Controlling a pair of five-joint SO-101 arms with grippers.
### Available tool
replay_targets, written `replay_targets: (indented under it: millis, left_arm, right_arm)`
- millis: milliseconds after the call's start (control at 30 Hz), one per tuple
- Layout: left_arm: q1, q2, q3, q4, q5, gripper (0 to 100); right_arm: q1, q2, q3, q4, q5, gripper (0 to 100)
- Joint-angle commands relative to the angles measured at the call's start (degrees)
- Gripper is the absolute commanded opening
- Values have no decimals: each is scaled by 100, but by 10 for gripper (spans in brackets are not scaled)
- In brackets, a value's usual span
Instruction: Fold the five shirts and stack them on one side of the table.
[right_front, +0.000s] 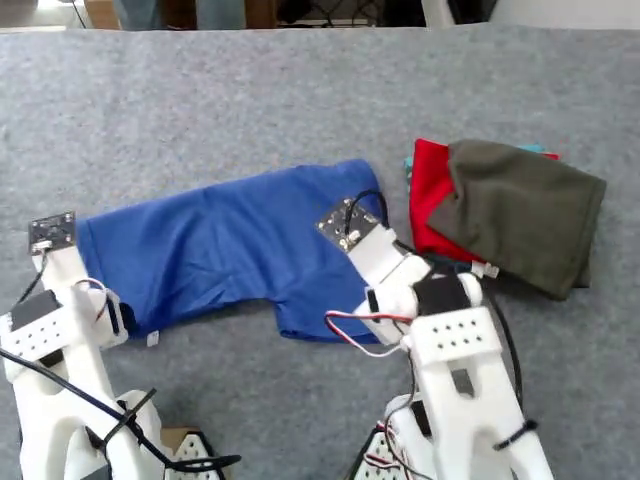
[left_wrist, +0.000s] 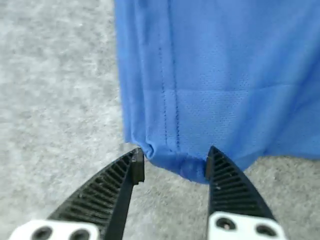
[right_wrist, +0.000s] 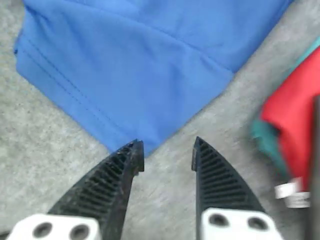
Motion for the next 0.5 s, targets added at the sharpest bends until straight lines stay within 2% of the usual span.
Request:
replay_targets:
  millis: [0,67,133,267,400,467]
  left_arm:
    - [-233,-114,-752,536,-202,171]
    - [-409,-123,-1156,765,-158,88]
    - [-514,-114,-1640,826,-105,23]
    - [-330,-62,-2527,730,598,28]
    - [347,-97,-2571,905,255,61]
    - [541,-62,-2475,870,352,74]
  right_arm:
    - [53,-541,-549,185,141,174]
    - [70,-646,-734,237,158,153]
    - [88,-585,-989,176,167,21]
    - [70,84,-1640,79,35,13]
    - [79,1024,-2299,79,0,14]
    - [88,1464,-2651,9,0,14]
